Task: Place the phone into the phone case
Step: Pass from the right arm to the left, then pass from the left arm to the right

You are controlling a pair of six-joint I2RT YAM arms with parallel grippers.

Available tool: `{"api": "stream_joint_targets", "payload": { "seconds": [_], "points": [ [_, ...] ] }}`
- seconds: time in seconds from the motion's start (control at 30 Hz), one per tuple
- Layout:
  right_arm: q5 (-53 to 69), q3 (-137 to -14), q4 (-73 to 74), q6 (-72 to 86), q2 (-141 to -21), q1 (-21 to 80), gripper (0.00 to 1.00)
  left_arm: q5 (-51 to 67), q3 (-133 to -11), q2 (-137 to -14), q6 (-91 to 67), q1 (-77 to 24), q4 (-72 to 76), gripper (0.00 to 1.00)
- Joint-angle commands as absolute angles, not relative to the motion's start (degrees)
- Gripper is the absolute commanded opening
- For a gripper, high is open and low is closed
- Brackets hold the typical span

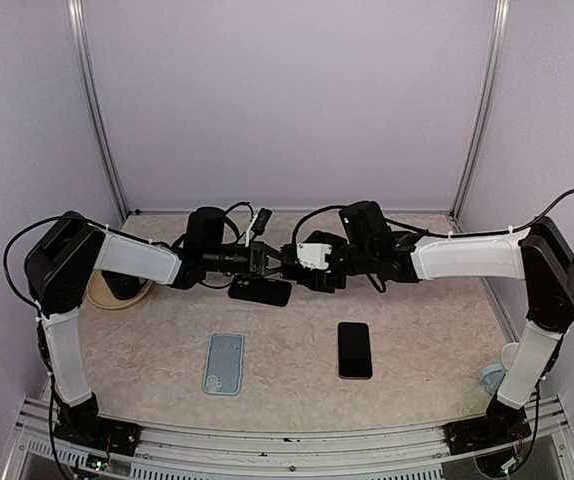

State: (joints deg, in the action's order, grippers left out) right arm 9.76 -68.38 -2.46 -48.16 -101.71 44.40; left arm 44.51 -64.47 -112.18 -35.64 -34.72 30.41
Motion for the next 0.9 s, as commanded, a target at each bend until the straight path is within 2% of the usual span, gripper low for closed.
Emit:
{"api": "stream_joint_targets", "payload": {
  "seconds": [0.0, 0.37, 0.7, 0.87],
  "points": [
    [7.78, -68.11, -6.77, -47.76, -99.25, 45.26, 0.78, 42.96, -64.24, -111.44, -35.0, -34.45, 31.2, 0.0],
    [8.39, -66.6, -9.12, -45.35, -97.73, 45.26, 0.99, 41.15, -61.14, -107.77, -34.76, -33.76, 33.57, 0.0],
    [8.04, -60.15, -17.95, -34.29, -88.4, 45.13, 1.0, 39.78, -56.39, -103.81, -35.86, -32.92, 39.44, 0.0],
    [2.12, -59.43, -21.11, -22.42, -84.78, 44.55, 1.0, 38.67, -55.24, -101.66, -35.77, -32.99, 40.55, 0.0]
  ]
}}
